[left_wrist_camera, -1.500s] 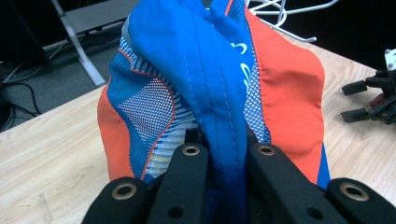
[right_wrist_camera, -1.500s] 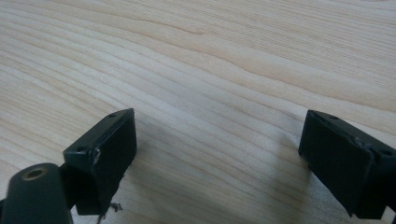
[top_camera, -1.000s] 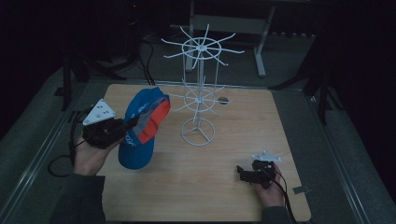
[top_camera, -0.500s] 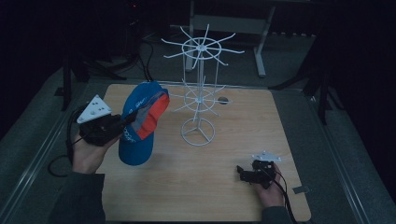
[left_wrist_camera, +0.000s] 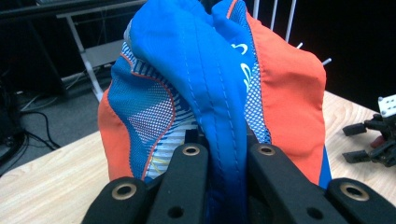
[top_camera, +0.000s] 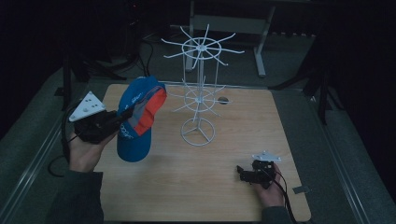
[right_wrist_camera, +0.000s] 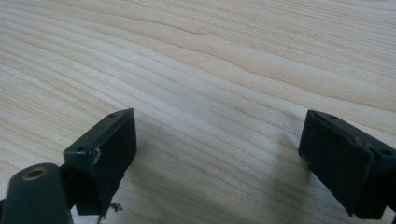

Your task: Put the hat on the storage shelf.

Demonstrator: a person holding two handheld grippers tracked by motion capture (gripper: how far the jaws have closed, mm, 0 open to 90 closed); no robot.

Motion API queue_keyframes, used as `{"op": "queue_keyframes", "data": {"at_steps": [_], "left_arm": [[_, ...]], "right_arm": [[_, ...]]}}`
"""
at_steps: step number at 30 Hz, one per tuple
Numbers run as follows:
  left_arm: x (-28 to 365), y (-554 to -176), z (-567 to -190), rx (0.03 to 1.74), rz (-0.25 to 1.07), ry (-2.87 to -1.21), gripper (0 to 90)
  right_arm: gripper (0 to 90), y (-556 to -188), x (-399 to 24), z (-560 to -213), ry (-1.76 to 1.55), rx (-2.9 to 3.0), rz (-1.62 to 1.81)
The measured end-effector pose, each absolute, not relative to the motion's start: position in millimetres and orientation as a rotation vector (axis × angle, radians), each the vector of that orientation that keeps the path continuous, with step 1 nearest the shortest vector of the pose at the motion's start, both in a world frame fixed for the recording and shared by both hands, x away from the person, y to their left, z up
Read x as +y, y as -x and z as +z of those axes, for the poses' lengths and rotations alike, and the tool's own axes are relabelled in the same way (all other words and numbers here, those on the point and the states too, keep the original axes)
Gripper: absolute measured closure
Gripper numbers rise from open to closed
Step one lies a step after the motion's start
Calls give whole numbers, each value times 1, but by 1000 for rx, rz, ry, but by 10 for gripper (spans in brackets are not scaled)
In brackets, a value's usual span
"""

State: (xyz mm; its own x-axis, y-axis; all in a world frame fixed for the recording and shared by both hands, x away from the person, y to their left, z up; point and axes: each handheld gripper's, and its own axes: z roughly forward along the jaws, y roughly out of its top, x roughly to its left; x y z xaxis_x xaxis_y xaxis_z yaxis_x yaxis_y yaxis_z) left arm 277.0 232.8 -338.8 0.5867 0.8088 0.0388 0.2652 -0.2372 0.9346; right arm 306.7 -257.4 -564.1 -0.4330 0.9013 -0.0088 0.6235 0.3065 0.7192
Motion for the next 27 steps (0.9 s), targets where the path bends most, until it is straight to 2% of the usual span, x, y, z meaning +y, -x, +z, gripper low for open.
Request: {"op": "queue_keyframes", "data": {"at_steps": [27], "left_arm": [[239, -276, -305, 801, 647, -1642, 890]], "right_arm": [[111, -307, -257, -564, -1358, 2167, 913]]}}
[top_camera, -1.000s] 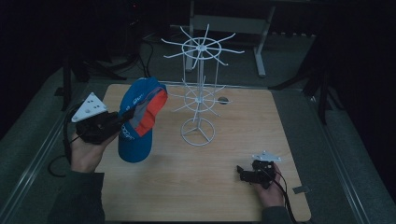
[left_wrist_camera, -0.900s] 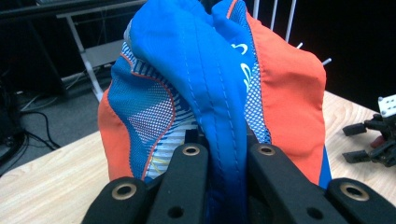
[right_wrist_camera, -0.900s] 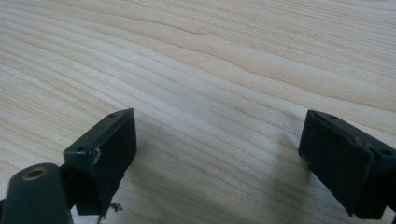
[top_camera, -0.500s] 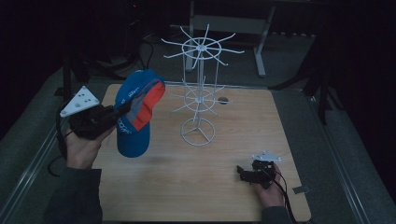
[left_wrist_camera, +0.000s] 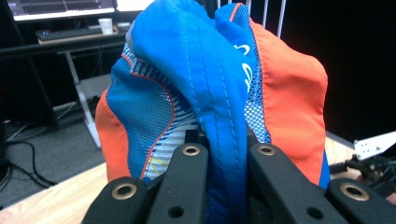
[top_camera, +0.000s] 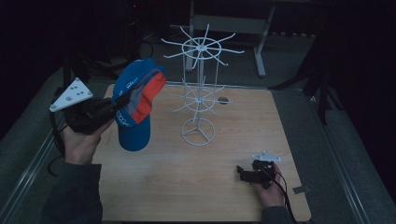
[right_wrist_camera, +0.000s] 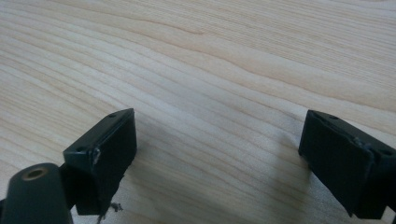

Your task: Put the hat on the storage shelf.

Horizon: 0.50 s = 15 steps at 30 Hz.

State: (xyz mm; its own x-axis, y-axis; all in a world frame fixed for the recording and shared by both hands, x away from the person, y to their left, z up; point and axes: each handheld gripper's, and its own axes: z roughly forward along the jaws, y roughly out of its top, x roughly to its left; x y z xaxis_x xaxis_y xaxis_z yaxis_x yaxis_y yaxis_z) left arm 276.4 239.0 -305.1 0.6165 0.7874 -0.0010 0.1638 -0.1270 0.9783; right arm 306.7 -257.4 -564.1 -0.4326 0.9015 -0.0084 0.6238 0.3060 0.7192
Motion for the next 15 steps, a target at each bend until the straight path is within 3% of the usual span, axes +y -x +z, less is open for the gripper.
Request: {"op": "queue_keyframes", "data": {"at_steps": [15], "left_arm": [[253, -268, -276, 765, 623, -1505, 890]], "right_arm": [[111, -307, -257, -564, -1358, 2167, 913]]}}
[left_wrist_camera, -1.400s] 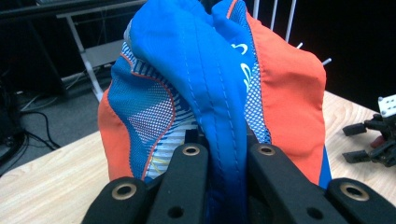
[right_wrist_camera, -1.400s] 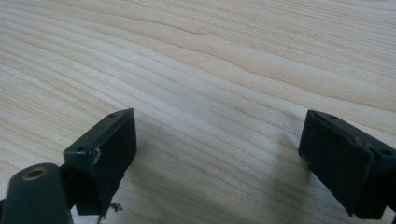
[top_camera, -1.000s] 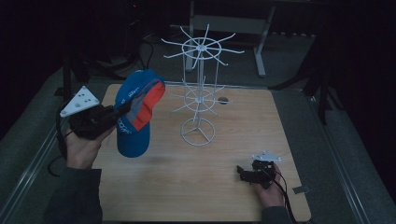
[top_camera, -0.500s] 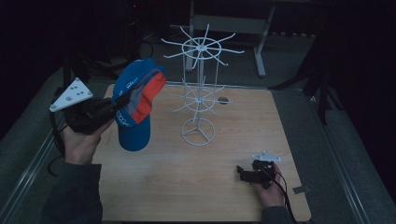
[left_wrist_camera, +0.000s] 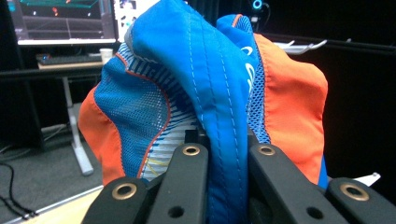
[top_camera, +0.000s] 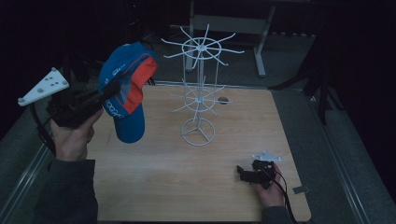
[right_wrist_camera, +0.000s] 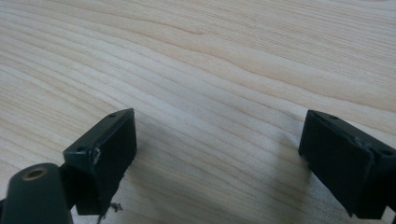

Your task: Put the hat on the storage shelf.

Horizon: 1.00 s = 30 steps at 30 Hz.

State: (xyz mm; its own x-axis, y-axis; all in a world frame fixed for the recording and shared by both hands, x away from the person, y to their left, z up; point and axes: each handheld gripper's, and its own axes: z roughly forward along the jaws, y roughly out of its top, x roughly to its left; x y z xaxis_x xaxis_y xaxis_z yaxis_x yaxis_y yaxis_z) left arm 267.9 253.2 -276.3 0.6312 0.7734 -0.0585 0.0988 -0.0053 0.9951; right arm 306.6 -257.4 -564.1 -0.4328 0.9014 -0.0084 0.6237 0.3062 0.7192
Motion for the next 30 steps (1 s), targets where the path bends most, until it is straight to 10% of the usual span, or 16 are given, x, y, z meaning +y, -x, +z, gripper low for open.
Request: {"op": "queue_keyframes", "data": {"at_steps": [30], "left_arm": [[219, -289, -261, 588, 543, -1528, 885]], "right_arm": [[111, -307, -257, -564, -1357, 2168, 912]]}}
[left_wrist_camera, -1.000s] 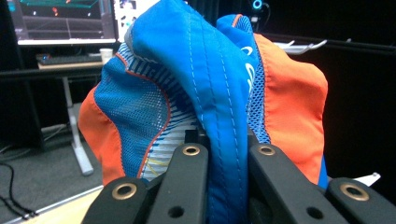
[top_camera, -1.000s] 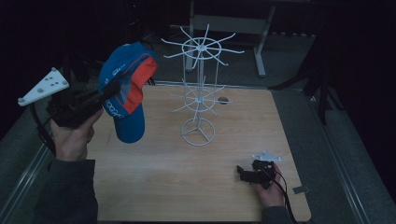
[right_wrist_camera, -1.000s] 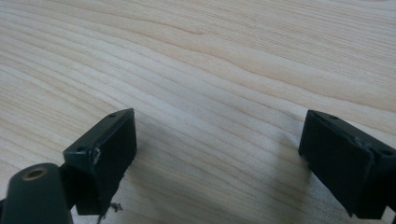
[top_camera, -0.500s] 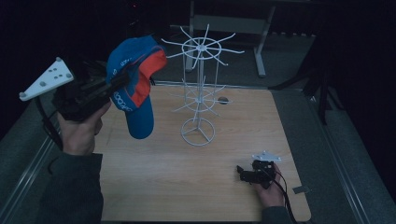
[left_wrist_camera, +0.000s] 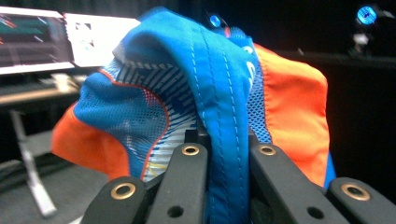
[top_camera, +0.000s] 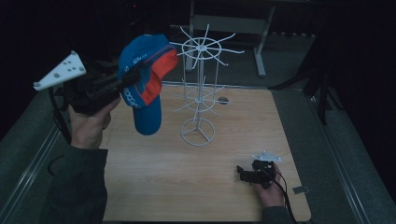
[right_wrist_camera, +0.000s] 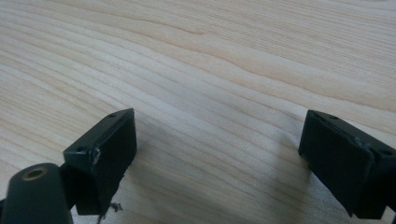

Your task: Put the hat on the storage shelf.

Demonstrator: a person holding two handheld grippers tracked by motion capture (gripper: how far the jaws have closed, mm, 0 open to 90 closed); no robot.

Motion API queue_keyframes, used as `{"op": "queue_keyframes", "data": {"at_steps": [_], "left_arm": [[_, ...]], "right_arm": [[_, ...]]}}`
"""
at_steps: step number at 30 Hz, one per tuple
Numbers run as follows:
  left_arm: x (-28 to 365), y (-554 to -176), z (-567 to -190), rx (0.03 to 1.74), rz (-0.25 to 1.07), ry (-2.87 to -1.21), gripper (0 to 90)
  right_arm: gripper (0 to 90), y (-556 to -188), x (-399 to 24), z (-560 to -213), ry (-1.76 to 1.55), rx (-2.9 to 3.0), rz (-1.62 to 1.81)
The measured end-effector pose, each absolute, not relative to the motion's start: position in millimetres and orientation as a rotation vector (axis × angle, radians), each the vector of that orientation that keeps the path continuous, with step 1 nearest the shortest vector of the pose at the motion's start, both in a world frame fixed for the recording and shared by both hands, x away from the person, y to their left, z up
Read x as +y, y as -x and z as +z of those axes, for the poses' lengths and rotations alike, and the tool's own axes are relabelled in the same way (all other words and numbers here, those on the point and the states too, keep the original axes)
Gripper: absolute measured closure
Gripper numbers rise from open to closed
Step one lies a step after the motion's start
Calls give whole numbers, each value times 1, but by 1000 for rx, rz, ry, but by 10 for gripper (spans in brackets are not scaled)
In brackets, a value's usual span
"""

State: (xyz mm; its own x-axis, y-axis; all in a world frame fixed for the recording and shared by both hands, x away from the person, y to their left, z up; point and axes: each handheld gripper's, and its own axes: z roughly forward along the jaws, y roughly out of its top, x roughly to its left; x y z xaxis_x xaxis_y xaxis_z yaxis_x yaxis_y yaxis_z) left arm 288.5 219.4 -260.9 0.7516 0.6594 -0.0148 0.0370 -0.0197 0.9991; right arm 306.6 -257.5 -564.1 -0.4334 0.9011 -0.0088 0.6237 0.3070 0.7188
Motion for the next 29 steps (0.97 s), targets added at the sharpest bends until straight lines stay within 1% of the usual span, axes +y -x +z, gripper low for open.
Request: {"op": "queue_keyframes", "data": {"at_steps": [1, 3, 5, 10, 12, 14, 15, 16, 17, 18, 19, 20, 21, 22, 24, 26, 29], "left_arm": [[218, -291, -273, 595, 529, -1574, 885], [218, -293, -279, 600, 509, -1600, 885], [220, -299, -292, 625, 473, -1669, 884], [222, -313, -322, 695, 438, -1810, 881], [222, -318, -331, 714, 412, -1863, 855], [219, -321, -336, 726, 421, -1900, 841], [217, -322, -338, 729, 423, -1912, 819], [216, -323, -338, 733, 428, -1915, 819], [215, -323, -338, 734, 432, -1912, 798], [214, -323, -338, 746, 443, -1905, 750], [213, -323, -337, 767, 458, -1893, 590], [214, -323, -336, 804, 493, -1868, 522], [214, -323, -336, 804, 493, -1868, 448], [215, -322, -335, 821, 509, -1859, 448], [218, -322, -333, 855, 521, -1833, 361], [220, -321, -332, 868, 521, -1819, 322], [223, -321, -332, 877, 520, -1808, 321]], "right_arm": [[111, -307, -257, -564, -1358, 2167, 913], [111, -307, -257, -564, -1358, 2167, 913], [111, -307, -257, -564, -1358, 2167, 913], [111, -307, -257, -564, -1358, 2167, 913], [111, -307, -257, -564, -1358, 2168, 913], [111, -307, -257, -564, -1358, 2167, 913], [111, -307, -257, -564, -1359, 2167, 913], [111, -307, -257, -564, -1359, 2167, 913], [111, -307, -257, -564, -1359, 2168, 913], [111, -307, -257, -564, -1358, 2167, 913], [111, -307, -257, -564, -1358, 2167, 913], [111, -307, -257, -564, -1359, 2167, 914], [111, -307, -257, -564, -1359, 2167, 914], [111, -307, -257, -564, -1359, 2167, 913], [111, -307, -257, -564, -1358, 2167, 913], [110, -307, -257, -564, -1356, 2167, 912], [111, -307, -257, -564, -1356, 2167, 912]]}}
